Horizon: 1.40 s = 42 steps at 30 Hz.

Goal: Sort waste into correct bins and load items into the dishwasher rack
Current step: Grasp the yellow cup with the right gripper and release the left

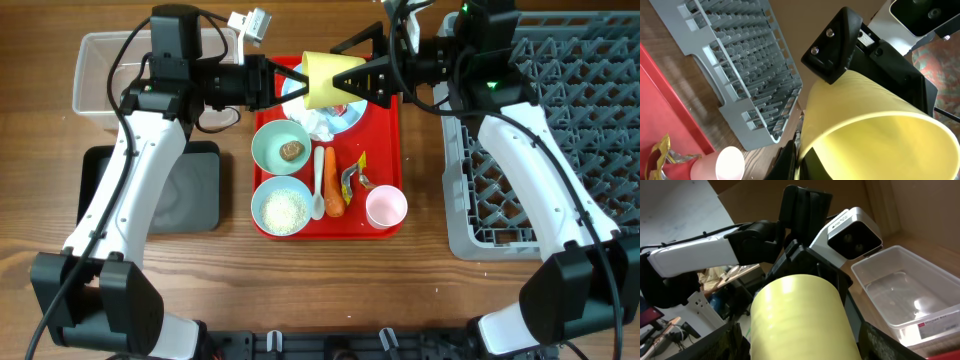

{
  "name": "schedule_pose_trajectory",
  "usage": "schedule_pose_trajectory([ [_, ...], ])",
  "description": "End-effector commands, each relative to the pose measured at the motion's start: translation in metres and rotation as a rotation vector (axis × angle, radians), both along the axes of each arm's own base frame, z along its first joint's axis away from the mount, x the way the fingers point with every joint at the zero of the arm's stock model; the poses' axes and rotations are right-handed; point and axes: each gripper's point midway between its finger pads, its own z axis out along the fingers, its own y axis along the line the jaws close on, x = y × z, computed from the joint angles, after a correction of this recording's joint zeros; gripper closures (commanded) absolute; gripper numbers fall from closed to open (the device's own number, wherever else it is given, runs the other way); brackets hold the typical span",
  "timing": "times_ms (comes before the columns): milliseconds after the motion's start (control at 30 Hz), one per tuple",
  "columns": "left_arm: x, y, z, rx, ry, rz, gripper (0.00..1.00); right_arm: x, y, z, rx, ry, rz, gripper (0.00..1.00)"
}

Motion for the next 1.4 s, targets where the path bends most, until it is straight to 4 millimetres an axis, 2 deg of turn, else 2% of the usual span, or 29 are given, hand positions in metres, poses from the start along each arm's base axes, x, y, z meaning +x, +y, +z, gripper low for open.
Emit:
schedule_pose_trajectory([
  [0, 0.003, 0.000, -0.008, 0.015, -0.004, 0.009, 0.96, -0.007, -0.001, 0.009, 0.008, -0.016, 0.033, 0.23],
  [267, 0.004, 0.000, -0.007, 0.013, -0.014, 0.009, 0.96, -0.005, 0.000, -0.012, -0.012, 0.037, 0.046, 0.26],
  [333, 0.004, 0.000, -0.006, 0.012, -0.018, 0.009, 0.96, -0.005, 0.000, -0.013, -0.015, 0.044, 0.046, 0.36],
  [467, 0.004, 0.000, -0.006, 0.012, -0.018, 0.009, 0.96, -0.005, 0.000, -0.013, -0.015, 0.044, 0.046, 0.50],
  [533, 0.004, 0.000, -0.006, 0.012, -0.019, 0.009, 0.96, -0.005, 0.000, -0.013, -0.015, 0.046, 0.046, 0.62],
  [600, 0.004, 0.000, -0.006, 0.012, -0.018, 0.009, 0.96, -0.006, 0.000, -0.013, -0.015, 0.050, 0.047, 0.61],
  [633, 0.004, 0.000, -0.006, 0.012, -0.018, 0.009, 0.96, -0.006, 0.000, -0.013, -0.015, 0.051, 0.049, 0.55],
  [733, 0.004, 0.000, -0.006, 0.012, -0.019, 0.009, 0.96, -0.004, 0.000, -0.015, -0.021, 0.055, 0.035, 0.25],
  [800, 0.006, 0.000, -0.003, 0.004, -0.009, 0.014, 0.96, 0.001, 0.000, -0.019, -0.036, 0.067, 0.004, 0.21],
  [967, 0.012, -0.003, 0.021, -0.060, -0.057, -0.003, 0.96, 0.002, 0.000, -0.020, -0.038, 0.072, -0.001, 0.18],
  [1133, 0.012, -0.003, 0.023, -0.063, -0.067, -0.006, 0.96, 0.003, -0.001, -0.020, -0.038, 0.072, -0.003, 0.18],
  [1300, 0.012, -0.003, 0.023, -0.063, -0.069, -0.005, 0.96, 0.002, -0.001, -0.020, -0.035, 0.073, 0.004, 0.31],
  [1367, 0.013, -0.003, 0.024, -0.064, -0.079, -0.005, 0.96, 0.000, -0.001, -0.019, -0.033, 0.075, 0.011, 0.32],
])
